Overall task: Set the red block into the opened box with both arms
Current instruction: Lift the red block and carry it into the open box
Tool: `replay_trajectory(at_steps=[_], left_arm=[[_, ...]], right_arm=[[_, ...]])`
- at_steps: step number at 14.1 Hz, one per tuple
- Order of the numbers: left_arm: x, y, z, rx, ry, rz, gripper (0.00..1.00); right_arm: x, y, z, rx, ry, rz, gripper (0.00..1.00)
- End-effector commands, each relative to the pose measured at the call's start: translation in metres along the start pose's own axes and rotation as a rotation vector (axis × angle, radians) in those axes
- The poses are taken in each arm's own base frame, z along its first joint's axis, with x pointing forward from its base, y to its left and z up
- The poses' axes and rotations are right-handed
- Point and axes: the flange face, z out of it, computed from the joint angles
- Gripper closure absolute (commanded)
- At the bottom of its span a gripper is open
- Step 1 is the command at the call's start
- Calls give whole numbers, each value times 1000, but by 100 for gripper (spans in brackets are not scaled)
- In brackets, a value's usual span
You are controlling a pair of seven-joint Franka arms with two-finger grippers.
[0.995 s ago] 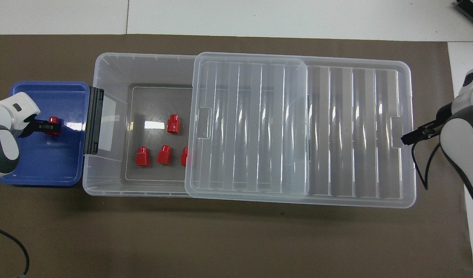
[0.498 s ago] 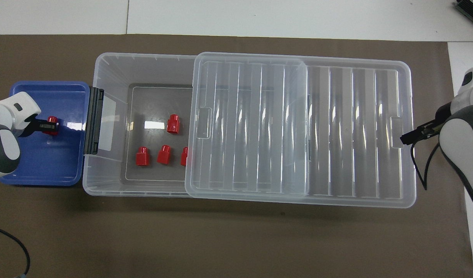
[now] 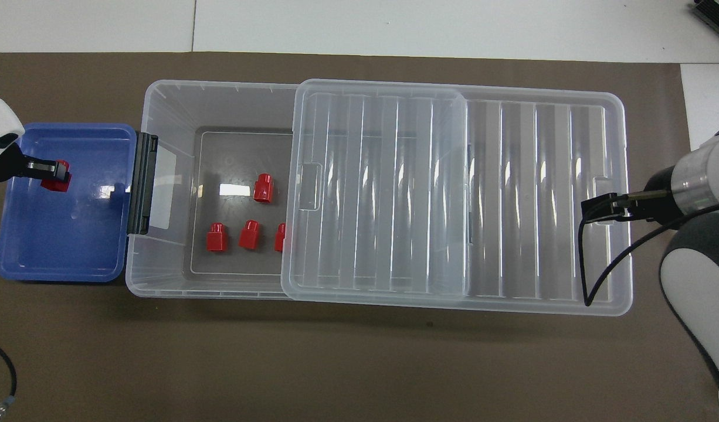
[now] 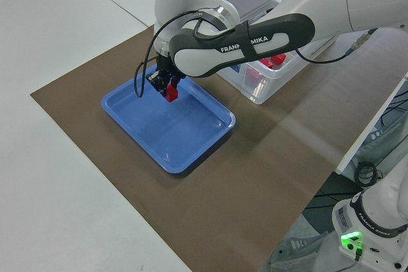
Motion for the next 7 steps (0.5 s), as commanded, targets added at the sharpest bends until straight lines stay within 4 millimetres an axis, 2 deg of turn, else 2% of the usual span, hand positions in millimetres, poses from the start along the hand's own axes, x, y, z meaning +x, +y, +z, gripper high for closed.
replay_trajectory(at_steps=[1,2,5,7], left_arm=[[8,15,-56,-41,-56,-82,100],[9,23,-68,-52,-76,-123,100],[7,72,-95,-85,-120,-201,100],[11,114,-114,-122,-92,-286,100]], right_arm=[[9,13,-23,12,36,76,0],[10,17,-28,13,47,106,0],[10,20,-46,16,54,141,0],[7,21,-51,15,39,149,0]])
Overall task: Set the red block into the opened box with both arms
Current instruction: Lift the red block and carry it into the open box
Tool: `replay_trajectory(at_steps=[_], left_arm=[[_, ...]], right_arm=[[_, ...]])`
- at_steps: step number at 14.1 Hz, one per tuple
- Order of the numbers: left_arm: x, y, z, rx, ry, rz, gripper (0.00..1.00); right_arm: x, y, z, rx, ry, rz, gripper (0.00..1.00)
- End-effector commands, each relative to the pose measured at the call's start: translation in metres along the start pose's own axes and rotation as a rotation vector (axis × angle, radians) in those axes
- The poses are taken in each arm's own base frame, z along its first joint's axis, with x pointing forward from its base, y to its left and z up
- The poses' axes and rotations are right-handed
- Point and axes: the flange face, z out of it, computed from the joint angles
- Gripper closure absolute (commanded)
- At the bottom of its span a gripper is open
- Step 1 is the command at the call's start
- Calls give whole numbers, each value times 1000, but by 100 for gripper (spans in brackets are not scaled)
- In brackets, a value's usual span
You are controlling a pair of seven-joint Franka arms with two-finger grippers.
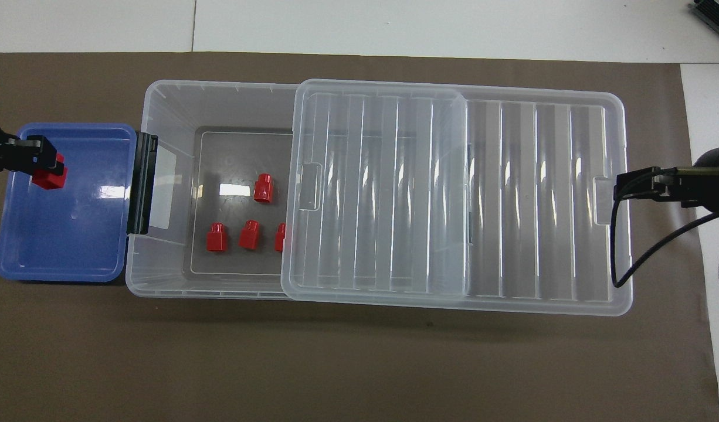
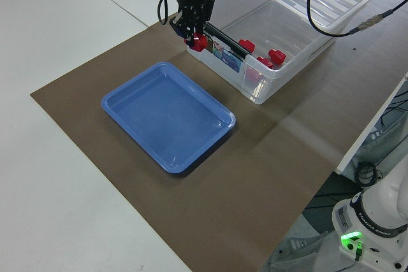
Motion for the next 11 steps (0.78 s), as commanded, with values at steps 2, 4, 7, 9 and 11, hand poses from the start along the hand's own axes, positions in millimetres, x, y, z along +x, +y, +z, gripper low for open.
replay_trajectory(at_steps=[2,4,7,9,11], left_arm=[[-11,77,-9,-66,-14,-168,100],[-18,117,-14,-73,-8,-244,100],[-27,177,-15,-66,51,-243,100],[-30,201,-4,-17,127,-172,100],[-40,207,18,-14,191,-146,100]], right_arm=[[2,0,-11,3,-34,30,0],[0,0,-10,13,-53,35,0],[-1,4,-8,49,-65,50,0],[-3,4,-6,47,-72,35,0],[-3,4,-6,42,-71,4,0]])
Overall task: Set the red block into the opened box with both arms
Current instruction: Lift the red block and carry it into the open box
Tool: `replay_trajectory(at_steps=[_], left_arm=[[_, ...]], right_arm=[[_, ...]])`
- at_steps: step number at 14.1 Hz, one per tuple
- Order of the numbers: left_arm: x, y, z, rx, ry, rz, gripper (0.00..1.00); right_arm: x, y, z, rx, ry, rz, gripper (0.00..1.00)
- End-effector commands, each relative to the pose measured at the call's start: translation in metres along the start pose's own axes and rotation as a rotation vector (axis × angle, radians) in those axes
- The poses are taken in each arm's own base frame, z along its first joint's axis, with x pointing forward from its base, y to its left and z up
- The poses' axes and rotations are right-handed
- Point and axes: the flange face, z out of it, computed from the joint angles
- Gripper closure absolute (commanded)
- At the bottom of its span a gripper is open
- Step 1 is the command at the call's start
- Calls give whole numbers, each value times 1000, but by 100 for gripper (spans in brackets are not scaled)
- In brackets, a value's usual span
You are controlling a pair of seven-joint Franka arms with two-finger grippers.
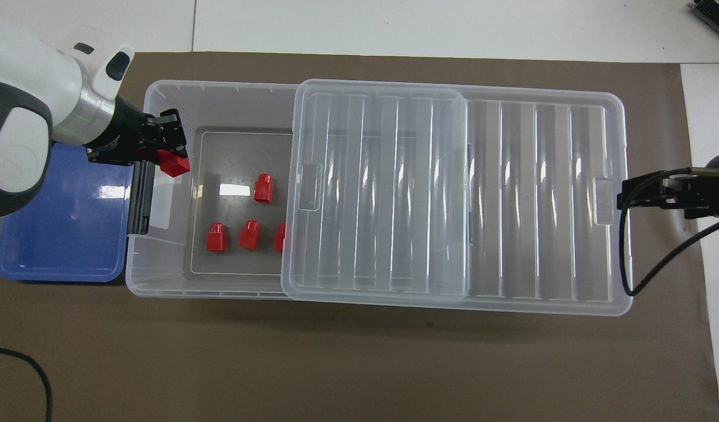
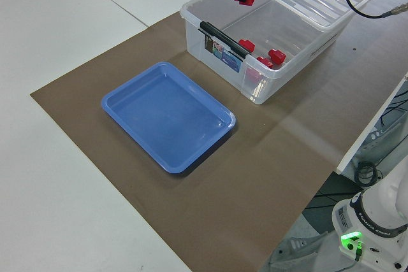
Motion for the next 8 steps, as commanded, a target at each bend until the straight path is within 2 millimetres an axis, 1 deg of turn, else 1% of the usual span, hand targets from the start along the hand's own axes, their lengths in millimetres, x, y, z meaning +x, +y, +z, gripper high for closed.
replay_trajectory(at_steps=[1,2,5,6,8], left_arm=[[-23,-9,28,44,99,32,100],[-29,-12,39,65,122,61,100],[-39,-19,60,75,131,143,100],[-39,-21,72,76,147,152,100],[-46,-26,97,80,170,170,100]], right_arm=[[2,2,-1,2,-8,-73,0],[3,0,-2,-9,2,-107,0],[3,0,-1,-11,2,-106,0],[3,0,-1,-11,2,-106,0],[3,2,-1,-15,1,-102,0]])
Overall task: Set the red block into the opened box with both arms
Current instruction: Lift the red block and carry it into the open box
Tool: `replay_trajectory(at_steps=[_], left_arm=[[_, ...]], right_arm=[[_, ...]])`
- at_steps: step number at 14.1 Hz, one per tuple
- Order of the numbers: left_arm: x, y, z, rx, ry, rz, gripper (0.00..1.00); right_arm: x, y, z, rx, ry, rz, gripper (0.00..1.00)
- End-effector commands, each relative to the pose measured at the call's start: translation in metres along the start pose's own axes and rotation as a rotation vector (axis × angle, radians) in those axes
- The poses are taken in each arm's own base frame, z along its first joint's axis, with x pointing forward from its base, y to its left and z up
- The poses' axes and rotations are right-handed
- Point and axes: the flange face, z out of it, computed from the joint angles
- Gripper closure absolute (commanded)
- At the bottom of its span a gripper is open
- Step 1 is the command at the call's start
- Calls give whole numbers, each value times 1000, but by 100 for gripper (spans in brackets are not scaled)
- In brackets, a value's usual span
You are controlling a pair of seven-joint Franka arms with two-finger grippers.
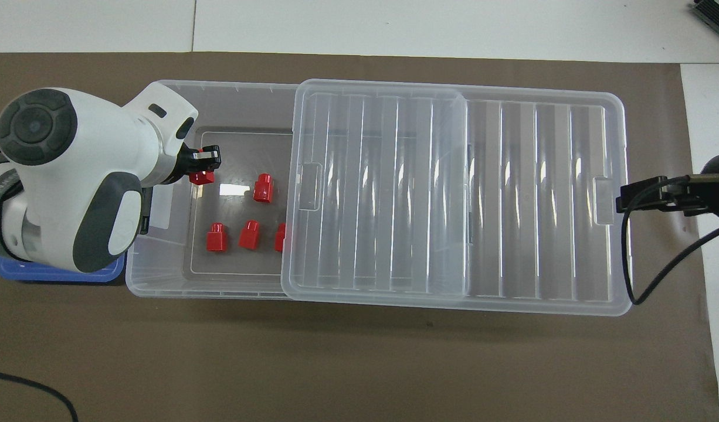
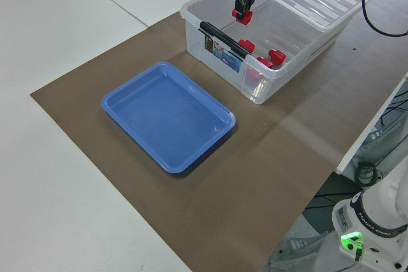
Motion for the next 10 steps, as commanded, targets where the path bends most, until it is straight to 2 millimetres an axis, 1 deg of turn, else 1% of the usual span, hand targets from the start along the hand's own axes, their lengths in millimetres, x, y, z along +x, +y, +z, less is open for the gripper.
replay_trajectory(at_steps=[1,2,3,6,7,10], left_arm=[[-21,-7,25,18,39,43,100],[-22,-4,31,32,49,67,100],[-22,-1,45,43,37,87,100],[-18,2,72,30,51,92,100],[-17,5,79,22,55,94,100],[-11,4,91,6,71,92,100]], right_arm=[[3,4,0,-32,0,-18,0],[2,3,-1,-43,1,-21,0],[3,3,-1,-43,3,-21,0],[7,7,-2,-33,10,8,0],[10,8,0,-24,6,26,0],[15,10,-7,-26,22,63,0]])
